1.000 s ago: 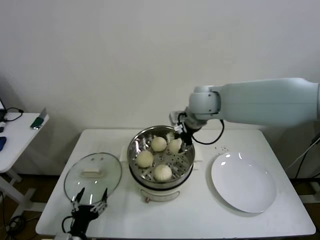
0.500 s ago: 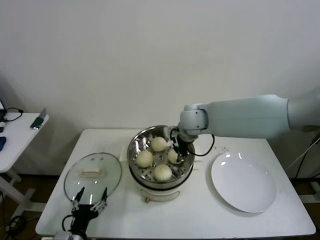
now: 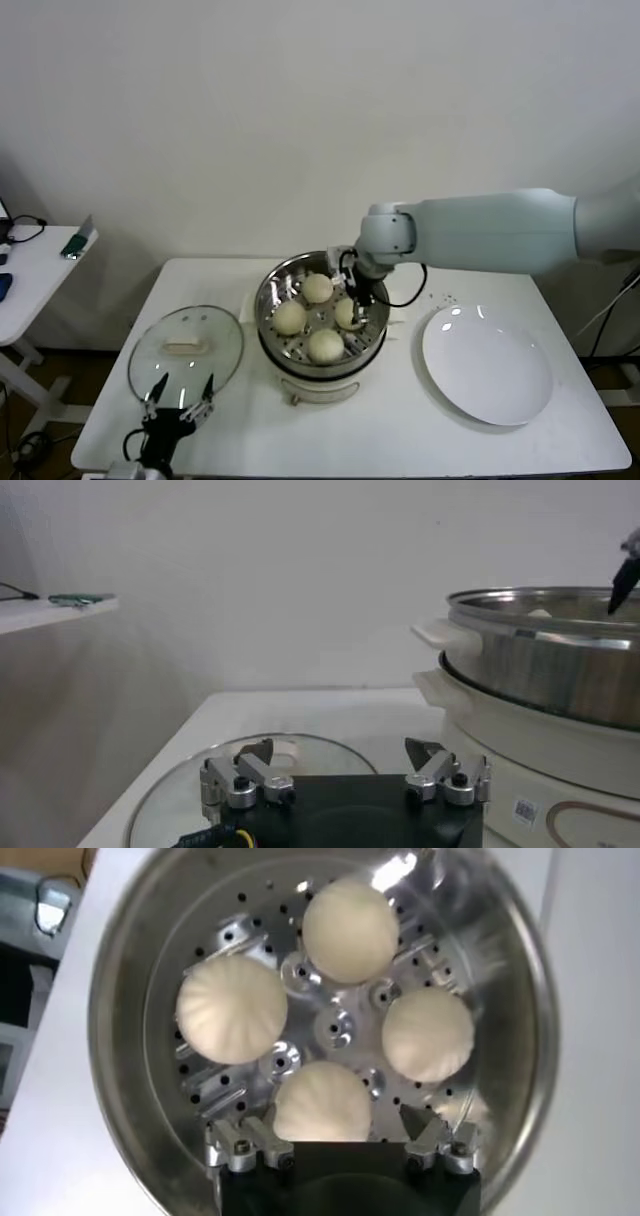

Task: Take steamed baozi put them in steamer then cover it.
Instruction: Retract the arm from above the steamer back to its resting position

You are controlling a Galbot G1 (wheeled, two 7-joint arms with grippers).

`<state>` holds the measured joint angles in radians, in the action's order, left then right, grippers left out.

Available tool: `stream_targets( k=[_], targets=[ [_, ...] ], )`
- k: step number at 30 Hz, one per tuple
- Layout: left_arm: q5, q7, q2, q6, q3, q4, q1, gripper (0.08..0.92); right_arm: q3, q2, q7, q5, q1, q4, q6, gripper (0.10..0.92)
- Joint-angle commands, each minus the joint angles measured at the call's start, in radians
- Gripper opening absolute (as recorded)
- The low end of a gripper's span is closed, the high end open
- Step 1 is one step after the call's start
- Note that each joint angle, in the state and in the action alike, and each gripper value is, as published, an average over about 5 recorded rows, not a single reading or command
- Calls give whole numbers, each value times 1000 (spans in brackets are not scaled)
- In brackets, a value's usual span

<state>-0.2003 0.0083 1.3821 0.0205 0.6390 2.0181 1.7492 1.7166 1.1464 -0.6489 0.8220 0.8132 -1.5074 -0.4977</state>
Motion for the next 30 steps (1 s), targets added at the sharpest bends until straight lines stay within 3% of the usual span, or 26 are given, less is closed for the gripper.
stream_targets(
  k=[1, 4, 7, 11, 14, 22, 30],
  targets=[
    [-2, -1, -1, 5, 4, 6, 2, 823, -101, -147, -67, 99, 93, 2, 103, 818],
    [-13, -1, -5, 11, 11, 15, 3, 823, -237, -268, 16, 196, 38, -25, 90, 822],
    [-34, -3, -10, 21, 16, 25, 0, 823, -434, -406, 235, 250, -119, -71, 84, 823],
    [-47, -14, -5, 34, 5, 35, -16, 823, -766, -543, 556, 214, -447, -92, 139, 823],
    [-36, -32, 2, 35, -13, 40, -27, 823, -1039, -618, 687, 162, -722, -99, 172, 823],
    [35, -44, -10, 34, -28, 26, -49, 823, -1776, -687, 729, -29, -1489, -125, 283, 823],
    [163, -46, -25, 10, -15, 0, -83, 823, -2313, -484, 689, -256, -2105, -133, 545, 823]
  ],
)
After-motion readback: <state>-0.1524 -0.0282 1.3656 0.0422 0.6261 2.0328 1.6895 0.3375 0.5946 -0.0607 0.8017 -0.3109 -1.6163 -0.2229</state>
